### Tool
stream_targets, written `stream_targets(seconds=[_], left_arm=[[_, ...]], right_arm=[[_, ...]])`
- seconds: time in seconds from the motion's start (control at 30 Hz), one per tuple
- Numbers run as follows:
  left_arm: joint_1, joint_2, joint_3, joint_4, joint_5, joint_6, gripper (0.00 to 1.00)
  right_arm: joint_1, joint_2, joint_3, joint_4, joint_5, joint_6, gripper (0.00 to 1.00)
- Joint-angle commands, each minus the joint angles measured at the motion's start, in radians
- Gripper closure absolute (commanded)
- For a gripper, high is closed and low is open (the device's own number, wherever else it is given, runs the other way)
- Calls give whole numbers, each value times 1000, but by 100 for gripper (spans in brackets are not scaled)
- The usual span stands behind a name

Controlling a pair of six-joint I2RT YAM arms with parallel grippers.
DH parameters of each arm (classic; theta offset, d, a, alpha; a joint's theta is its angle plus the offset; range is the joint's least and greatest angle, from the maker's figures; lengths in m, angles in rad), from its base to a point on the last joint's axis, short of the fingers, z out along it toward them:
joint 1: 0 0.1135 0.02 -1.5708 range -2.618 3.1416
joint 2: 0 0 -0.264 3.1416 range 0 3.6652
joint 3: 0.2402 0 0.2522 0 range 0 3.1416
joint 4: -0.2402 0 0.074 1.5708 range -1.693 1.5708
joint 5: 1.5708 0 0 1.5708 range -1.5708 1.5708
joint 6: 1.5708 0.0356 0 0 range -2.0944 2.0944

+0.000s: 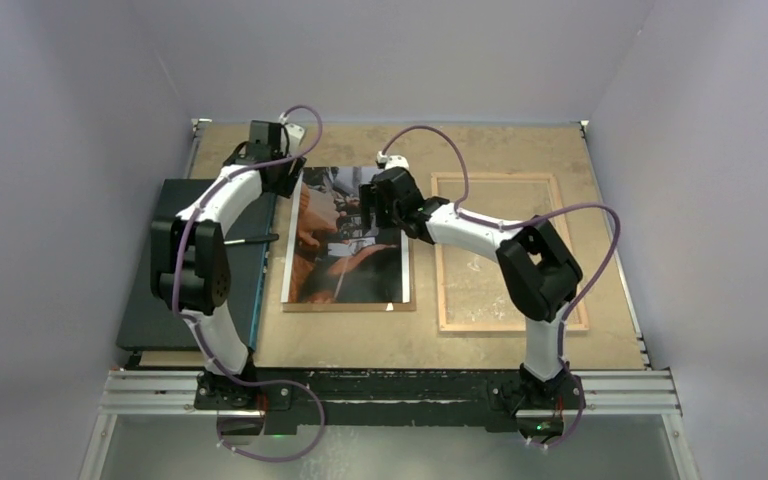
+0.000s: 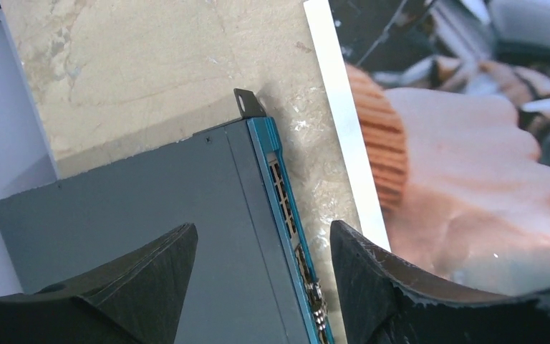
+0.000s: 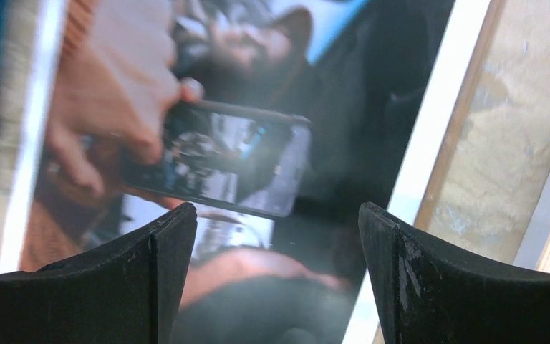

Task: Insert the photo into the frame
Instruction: Move the photo frame item to the center of the board, then pick up the photo frame item at the center of the board.

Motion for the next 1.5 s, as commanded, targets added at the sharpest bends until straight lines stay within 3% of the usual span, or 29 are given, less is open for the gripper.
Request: stream_targets(seconds=[0.0, 0.5, 1.17, 1.47], left_arm=[[-36, 35, -18, 118, -128, 75, 35], [-78, 188, -53, 234, -244, 145, 43], [-142, 200, -168, 301, -216, 95, 43], [-226, 197, -202, 363, -286, 133, 43]], right_arm=[[-40, 13, 11, -66, -39, 63, 14], [-164, -4, -120, 13, -113, 83, 12], [-231, -5, -171, 45, -194, 115, 11], [-254, -43, -251, 88, -215, 149, 11]])
